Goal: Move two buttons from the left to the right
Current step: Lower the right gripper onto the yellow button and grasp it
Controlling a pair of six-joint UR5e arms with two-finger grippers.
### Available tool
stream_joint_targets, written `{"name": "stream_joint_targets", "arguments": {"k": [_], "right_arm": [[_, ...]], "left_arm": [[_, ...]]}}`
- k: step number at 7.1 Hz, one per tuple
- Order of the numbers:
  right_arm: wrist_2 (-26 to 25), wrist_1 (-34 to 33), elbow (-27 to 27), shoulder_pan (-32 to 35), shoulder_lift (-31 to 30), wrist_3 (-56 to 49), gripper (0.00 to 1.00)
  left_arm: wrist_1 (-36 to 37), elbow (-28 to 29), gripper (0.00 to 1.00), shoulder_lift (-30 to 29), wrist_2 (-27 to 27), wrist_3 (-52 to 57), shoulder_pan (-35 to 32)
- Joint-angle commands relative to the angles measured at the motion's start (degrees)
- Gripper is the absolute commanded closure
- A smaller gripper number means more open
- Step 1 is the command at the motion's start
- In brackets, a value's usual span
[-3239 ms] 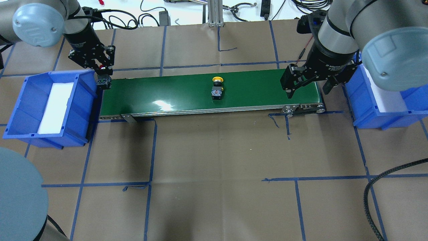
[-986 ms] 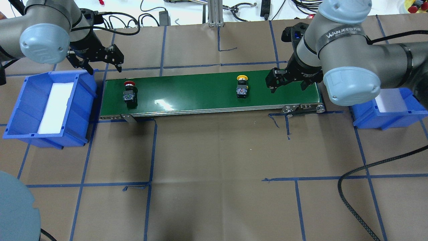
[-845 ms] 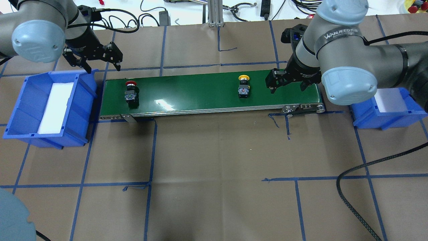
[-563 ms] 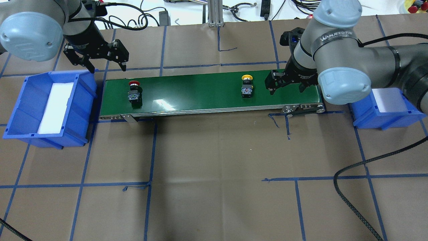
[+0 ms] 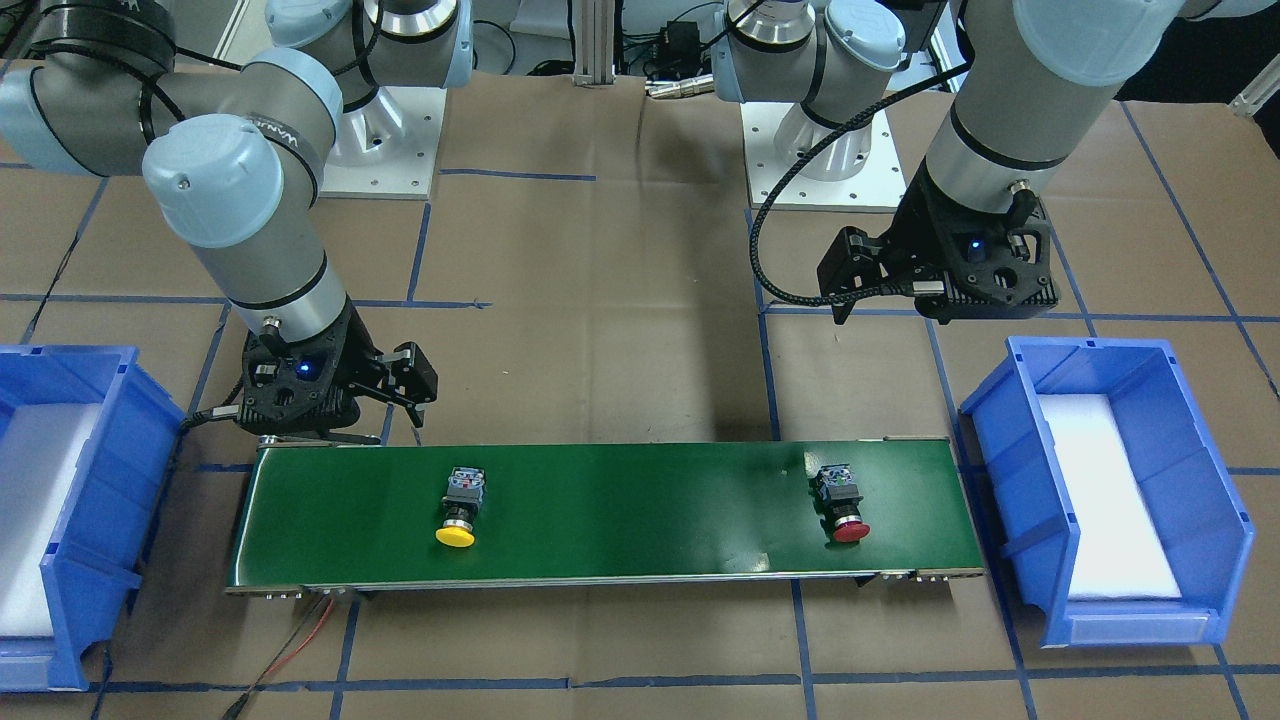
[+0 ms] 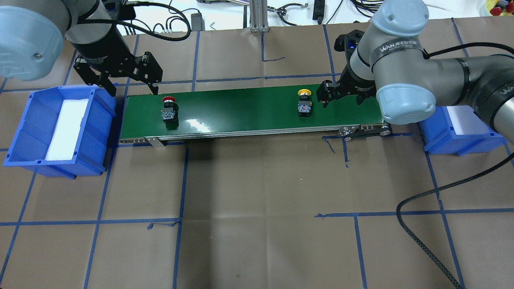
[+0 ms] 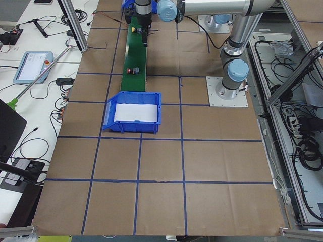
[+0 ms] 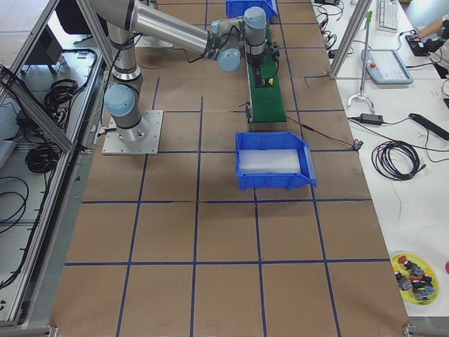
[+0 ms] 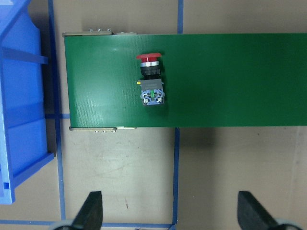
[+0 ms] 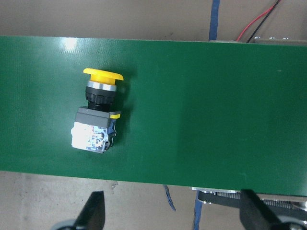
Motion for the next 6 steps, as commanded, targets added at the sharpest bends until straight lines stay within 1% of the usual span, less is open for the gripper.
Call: {"name": "stream_joint_targets", "arguments": {"k": [1, 2, 3, 5, 6], "right_arm": [[0.4, -2.3, -0.8, 0.0, 3.6, 0.8, 0.0], [0.4, -2.3, -2.1, 0.0, 4.9, 5.5, 0.0], [0.5, -2.5, -3.4, 0.1, 5.5, 7.1, 0.01], [0.5, -6.0, -4.4, 0.2, 9.0, 7.6, 0.01], [0.5, -6.2, -5.3, 0.3, 9.8, 8.6, 0.01]], "left_arm": [[0.0, -1.0, 0.0, 0.9, 0.1, 2.6, 0.0], [0.2, -0.9, 0.0, 1.0, 0.1, 2.7, -0.1], [0.3, -1.0, 0.0, 1.3, 0.1, 2.8, 0.0], [0.5, -1.1, 0.0, 1.5, -0.3, 3.1, 0.0], [0.5, -1.1, 0.0, 1.6, -0.2, 3.1, 0.0]]}}
